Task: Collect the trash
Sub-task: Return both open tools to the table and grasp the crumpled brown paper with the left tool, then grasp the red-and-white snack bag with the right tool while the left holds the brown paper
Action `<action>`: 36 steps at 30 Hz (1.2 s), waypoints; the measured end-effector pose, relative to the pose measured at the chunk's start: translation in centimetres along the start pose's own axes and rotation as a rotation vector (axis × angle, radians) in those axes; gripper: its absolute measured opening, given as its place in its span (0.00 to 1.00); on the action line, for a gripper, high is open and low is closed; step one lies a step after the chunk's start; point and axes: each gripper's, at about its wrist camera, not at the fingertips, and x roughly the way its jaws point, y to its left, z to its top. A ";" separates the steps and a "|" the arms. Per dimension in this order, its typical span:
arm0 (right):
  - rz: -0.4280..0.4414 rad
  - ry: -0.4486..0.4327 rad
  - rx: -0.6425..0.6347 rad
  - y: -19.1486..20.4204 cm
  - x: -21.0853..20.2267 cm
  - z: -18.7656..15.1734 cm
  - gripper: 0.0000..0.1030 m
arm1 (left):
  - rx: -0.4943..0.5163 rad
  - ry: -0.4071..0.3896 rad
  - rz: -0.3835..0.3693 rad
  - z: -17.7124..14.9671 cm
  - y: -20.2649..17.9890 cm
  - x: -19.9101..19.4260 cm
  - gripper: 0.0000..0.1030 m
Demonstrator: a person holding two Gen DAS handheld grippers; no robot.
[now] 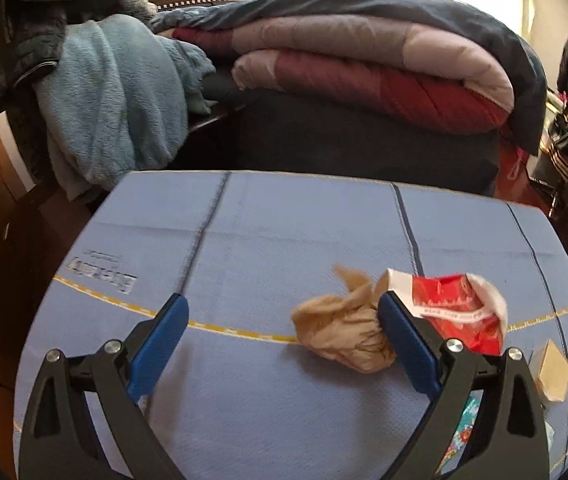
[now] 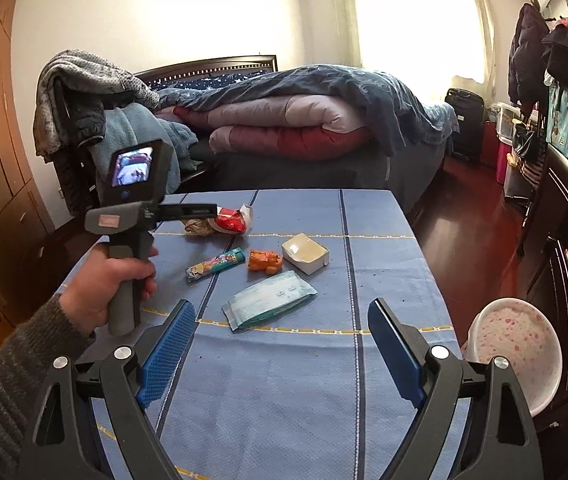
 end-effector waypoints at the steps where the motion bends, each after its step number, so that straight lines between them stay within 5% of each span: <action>1: -0.001 -0.002 0.006 -0.2 -0.1 0.0 0.85 | 0.016 0.004 -0.005 -0.1 -0.5 0.2 0.93; 11: 0.011 -0.002 0.044 -1.4 0.4 0.4 0.85 | 0.048 0.065 -0.048 -0.3 -2.2 1.4 0.89; 13: 0.011 0.002 0.042 -1.3 0.7 0.4 0.85 | 0.064 0.075 -0.057 -0.3 -2.5 1.6 0.66; 14: 0.009 0.004 0.041 -1.3 0.8 0.4 0.85 | 0.075 0.080 -0.062 -0.3 -2.7 1.7 0.62; 16: 0.006 0.004 0.041 -1.2 1.1 0.5 0.85 | 0.095 0.073 -0.081 -0.2 -3.1 1.6 0.35; 17: 0.004 0.006 0.041 -1.2 1.3 0.5 0.85 | 0.101 0.076 -0.091 -0.1 -3.2 1.5 0.30; 26: 0.009 0.068 0.031 0.9 6.7 3.8 0.84 | 0.018 0.028 -0.178 -0.2 1.5 -2.2 0.27; 32: 0.024 0.172 0.030 3.5 14.8 7.6 0.78 | -0.016 -0.025 -0.173 -0.8 5.9 -5.5 0.28; 36: -0.047 0.223 0.000 5.5 20.2 9.3 0.78 | -0.029 -0.060 -0.163 -1.2 8.2 -7.2 0.28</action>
